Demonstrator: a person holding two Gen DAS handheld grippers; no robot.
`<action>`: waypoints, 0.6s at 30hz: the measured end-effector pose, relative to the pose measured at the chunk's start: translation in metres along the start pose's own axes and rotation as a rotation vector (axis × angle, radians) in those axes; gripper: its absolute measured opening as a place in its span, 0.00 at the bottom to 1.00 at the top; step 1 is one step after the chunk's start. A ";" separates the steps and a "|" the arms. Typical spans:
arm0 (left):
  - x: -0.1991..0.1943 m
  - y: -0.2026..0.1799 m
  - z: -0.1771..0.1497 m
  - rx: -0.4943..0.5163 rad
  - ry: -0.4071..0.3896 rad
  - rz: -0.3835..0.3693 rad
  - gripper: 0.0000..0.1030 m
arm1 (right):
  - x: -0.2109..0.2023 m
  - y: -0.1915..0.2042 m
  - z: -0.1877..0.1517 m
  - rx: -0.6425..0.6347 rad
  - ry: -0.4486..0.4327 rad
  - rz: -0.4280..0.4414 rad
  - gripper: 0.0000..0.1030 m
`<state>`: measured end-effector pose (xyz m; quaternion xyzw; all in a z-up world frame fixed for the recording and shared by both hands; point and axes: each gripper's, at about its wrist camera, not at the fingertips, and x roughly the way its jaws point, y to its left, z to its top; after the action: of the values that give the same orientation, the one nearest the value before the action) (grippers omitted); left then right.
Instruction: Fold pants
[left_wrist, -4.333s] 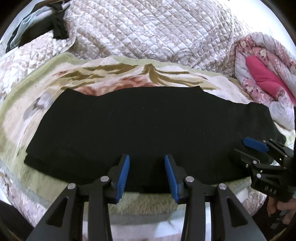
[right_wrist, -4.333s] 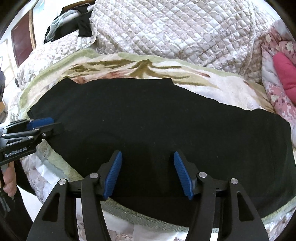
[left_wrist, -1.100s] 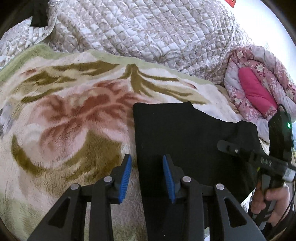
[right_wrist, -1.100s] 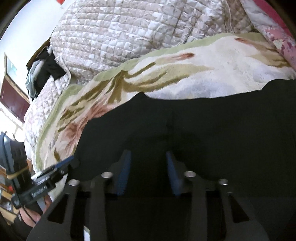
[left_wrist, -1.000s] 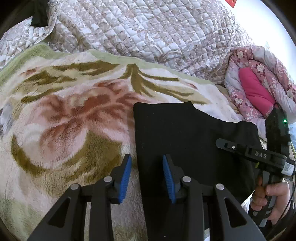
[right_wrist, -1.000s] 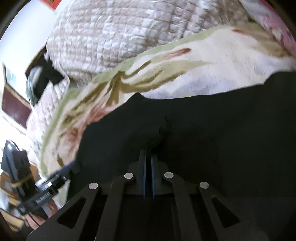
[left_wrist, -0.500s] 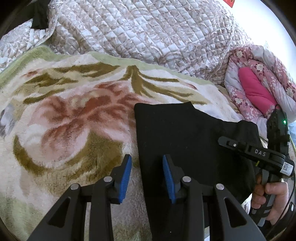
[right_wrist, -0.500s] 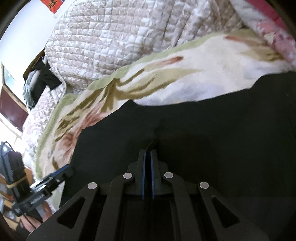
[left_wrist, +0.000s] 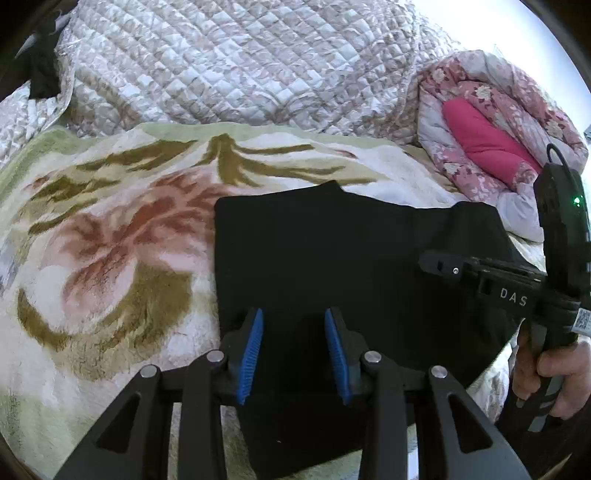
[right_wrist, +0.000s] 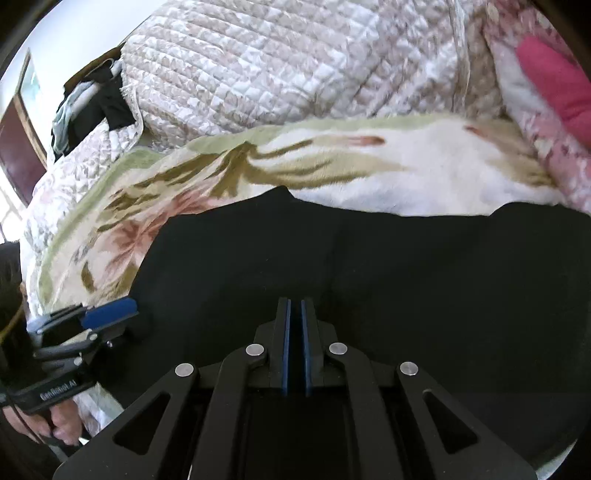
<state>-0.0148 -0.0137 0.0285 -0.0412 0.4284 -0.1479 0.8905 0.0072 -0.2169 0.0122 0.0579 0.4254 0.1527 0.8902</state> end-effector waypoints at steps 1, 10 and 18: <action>-0.002 0.000 0.000 -0.011 0.001 -0.011 0.36 | -0.006 0.003 -0.004 -0.009 -0.011 0.013 0.04; -0.015 -0.013 -0.006 0.020 -0.027 0.031 0.36 | -0.012 0.032 -0.042 -0.128 0.016 0.035 0.12; -0.025 -0.004 -0.013 -0.008 -0.033 0.041 0.36 | -0.020 0.003 -0.040 0.061 -0.001 0.084 0.43</action>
<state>-0.0403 -0.0091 0.0403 -0.0384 0.4151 -0.1269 0.9000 -0.0363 -0.2214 0.0028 0.1032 0.4264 0.1770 0.8810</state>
